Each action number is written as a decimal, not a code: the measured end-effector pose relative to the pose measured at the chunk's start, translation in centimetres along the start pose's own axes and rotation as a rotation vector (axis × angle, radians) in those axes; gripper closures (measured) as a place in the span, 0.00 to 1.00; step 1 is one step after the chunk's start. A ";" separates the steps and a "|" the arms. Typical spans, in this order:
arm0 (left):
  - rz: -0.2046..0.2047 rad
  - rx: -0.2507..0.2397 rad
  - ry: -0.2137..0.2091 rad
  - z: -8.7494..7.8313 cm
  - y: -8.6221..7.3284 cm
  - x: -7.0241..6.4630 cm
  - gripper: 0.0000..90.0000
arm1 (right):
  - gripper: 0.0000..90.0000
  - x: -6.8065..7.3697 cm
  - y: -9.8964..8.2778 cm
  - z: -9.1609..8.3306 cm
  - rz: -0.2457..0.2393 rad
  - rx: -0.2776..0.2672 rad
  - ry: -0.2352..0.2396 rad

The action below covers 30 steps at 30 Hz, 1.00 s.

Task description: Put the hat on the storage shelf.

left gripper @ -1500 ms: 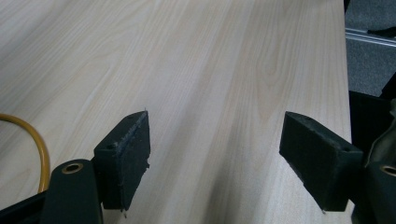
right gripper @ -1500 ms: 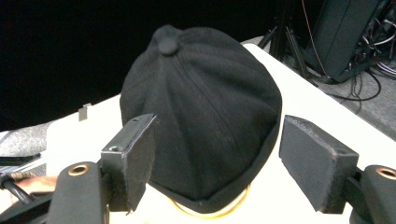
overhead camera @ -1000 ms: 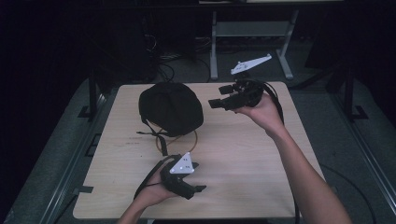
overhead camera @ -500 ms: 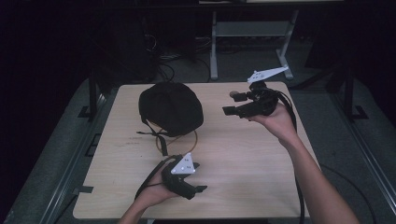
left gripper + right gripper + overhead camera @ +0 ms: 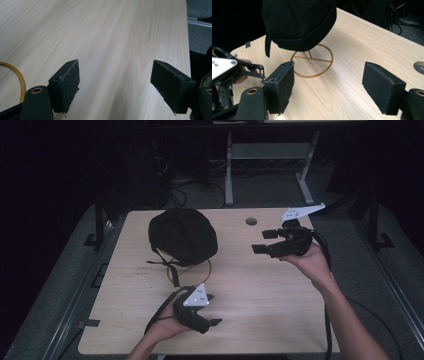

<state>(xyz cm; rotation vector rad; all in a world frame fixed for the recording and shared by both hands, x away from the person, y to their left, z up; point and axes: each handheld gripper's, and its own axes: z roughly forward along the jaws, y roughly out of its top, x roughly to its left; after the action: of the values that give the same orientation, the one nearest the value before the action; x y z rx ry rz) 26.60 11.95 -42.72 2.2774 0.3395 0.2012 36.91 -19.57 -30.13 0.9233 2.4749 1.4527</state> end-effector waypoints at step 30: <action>-0.009 -0.012 0.014 0.0 -0.2 -0.1 0.26 | 0.24 0.5 -13.7 -3.0 0.080 0.037 -0.057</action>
<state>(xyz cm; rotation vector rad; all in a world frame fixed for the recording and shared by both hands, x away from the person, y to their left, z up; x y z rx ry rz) 26.47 12.03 -42.88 2.2630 0.3546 0.2141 29.26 -26.32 -39.76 1.0666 2.4585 1.3867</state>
